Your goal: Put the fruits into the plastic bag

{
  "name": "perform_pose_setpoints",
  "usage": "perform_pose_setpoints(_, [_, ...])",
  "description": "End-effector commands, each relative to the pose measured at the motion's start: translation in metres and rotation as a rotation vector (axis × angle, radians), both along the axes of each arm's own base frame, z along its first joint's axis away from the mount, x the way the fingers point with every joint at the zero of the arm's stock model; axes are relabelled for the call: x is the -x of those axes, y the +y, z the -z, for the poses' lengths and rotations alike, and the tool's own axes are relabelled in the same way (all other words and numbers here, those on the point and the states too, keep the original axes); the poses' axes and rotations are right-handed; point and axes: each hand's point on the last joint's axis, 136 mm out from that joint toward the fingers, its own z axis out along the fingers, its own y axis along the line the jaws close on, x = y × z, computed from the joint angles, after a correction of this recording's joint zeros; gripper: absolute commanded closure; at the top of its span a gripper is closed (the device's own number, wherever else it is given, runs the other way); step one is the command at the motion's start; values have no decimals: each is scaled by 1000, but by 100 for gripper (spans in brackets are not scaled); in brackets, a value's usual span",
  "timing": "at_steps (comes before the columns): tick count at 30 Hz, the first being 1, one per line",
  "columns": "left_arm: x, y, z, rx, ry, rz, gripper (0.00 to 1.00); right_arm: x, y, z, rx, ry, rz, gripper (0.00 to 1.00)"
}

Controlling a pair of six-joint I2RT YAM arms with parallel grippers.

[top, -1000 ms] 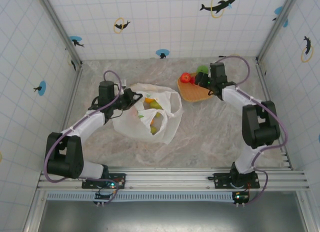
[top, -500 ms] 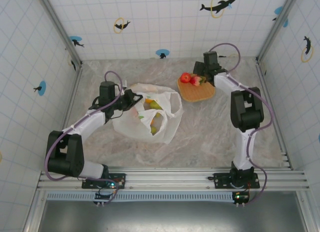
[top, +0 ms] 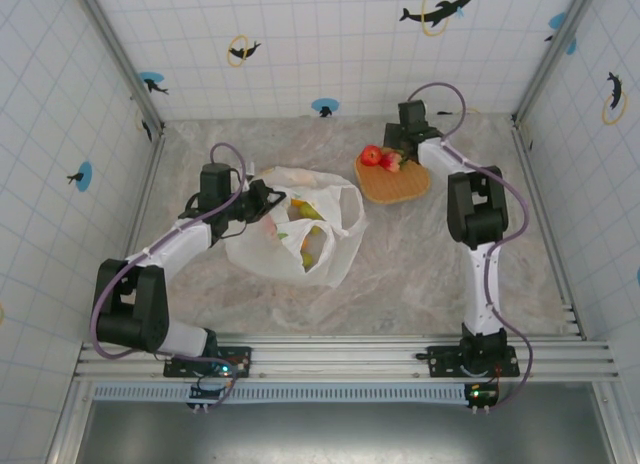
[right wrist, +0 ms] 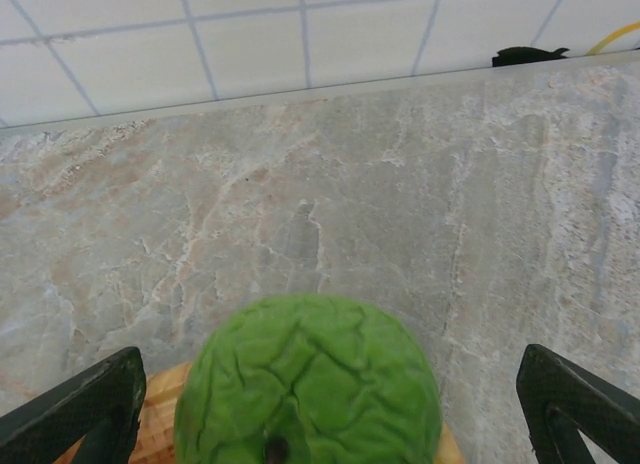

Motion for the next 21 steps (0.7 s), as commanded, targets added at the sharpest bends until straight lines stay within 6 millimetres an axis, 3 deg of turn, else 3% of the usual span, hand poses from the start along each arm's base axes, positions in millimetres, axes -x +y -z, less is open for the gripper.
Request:
perform_pose_setpoints(1, [1, 0, 5, -9, 4, 15, 100, -6, 6, 8, 29, 25, -11, 7])
perform_pose_setpoints(12, [2, 0, 7, -12, 14, 20, 100, -12, 6, 16, 49, 29, -19, 23])
perform_pose_setpoints(16, [2, 0, 7, -13, 13, 21, 100, -14, 7, 6, 49, 11, -25, 31])
perform_pose_setpoints(21, [3, -1, 6, -12, 10, 24, 100, -14, 6, -16, 46, -16, -27, 33])
